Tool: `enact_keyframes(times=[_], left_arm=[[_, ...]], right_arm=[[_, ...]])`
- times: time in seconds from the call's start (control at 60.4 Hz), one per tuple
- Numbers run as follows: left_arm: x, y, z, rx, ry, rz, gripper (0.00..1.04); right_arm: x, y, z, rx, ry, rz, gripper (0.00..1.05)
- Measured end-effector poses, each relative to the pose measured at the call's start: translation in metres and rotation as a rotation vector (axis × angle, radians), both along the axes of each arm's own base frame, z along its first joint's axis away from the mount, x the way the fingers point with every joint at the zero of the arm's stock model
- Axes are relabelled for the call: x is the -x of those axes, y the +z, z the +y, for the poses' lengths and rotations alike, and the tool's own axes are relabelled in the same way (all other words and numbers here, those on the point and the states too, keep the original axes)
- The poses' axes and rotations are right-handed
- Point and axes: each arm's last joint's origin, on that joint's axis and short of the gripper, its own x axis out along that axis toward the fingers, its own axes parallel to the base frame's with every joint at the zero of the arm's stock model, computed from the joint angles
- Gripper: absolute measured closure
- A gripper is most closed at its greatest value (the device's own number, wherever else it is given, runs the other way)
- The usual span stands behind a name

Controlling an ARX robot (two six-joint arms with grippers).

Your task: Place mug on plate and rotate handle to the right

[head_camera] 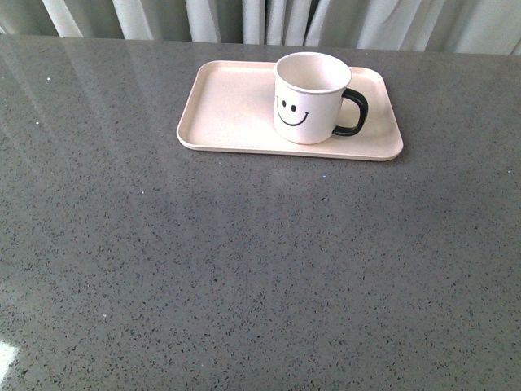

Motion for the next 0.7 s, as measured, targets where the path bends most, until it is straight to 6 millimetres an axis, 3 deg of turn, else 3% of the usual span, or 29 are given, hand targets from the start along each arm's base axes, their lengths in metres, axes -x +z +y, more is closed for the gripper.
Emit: enact_keyframes(times=[0.132,0.298,0.695], left_arm=[[0.0,0.0,0.0,0.0,0.0,0.0,0.09],[0.0,0.0,0.0,0.0,0.0,0.0,0.09],[0.0,0.0,0.0,0.0,0.0,0.0,0.09]], right_arm=[[-0.063,0.003,0.0,0.019,-0.006,0.074,0.09],[-0.137,-0.01,0.011,0.035,0.005,0.186,0.09],[-0.245,-0.029,0.042,0.032,0.003,0.321,0.09]])
